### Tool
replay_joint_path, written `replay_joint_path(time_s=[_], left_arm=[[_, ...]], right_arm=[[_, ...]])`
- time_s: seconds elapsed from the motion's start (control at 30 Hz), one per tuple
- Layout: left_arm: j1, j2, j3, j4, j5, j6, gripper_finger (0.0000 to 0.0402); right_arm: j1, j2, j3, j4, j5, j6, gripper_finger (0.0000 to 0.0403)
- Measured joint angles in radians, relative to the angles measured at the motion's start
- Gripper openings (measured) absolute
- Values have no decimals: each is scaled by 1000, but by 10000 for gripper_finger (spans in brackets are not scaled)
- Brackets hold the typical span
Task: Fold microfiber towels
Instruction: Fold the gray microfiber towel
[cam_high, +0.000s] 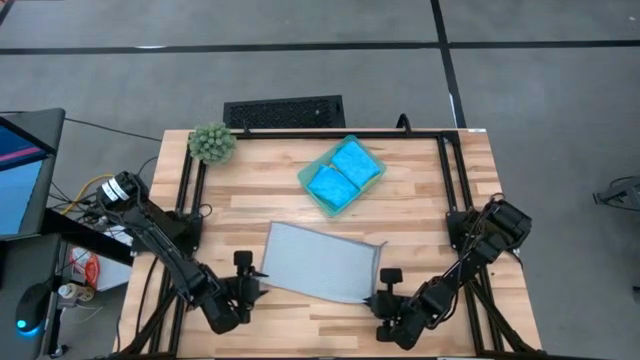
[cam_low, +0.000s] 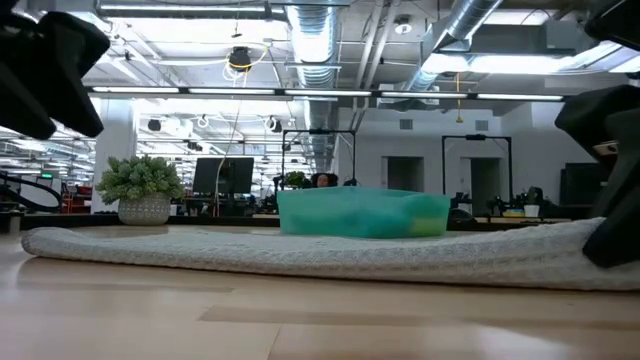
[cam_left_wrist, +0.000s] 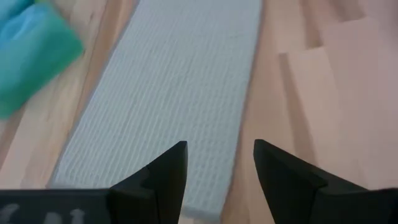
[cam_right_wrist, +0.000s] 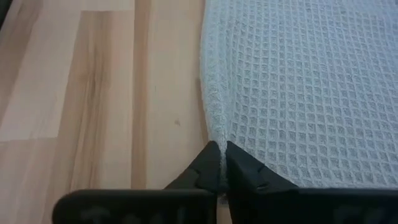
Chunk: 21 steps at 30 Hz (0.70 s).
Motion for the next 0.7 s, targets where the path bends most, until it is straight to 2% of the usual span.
replay_joint_path(time_s=[0.17,0.27,0.37,0.57,0.7], left_arm=[[-16,71,0,38,9,76,179],[-14,146,-1,35,61,85,179],[-12,208,-1,27,66,80,179],[-15,238,3,2,7,37,179],[-14,238,3,-7,11,35,179]], right_arm=[[0,0,0,-2,0,0,32],[0,0,0,-6,0,1,27],[0,0,0,-6,-1,2,26],[0,0,0,-6,-2,11,30],[0,0,0,-16,-2,22,30]])
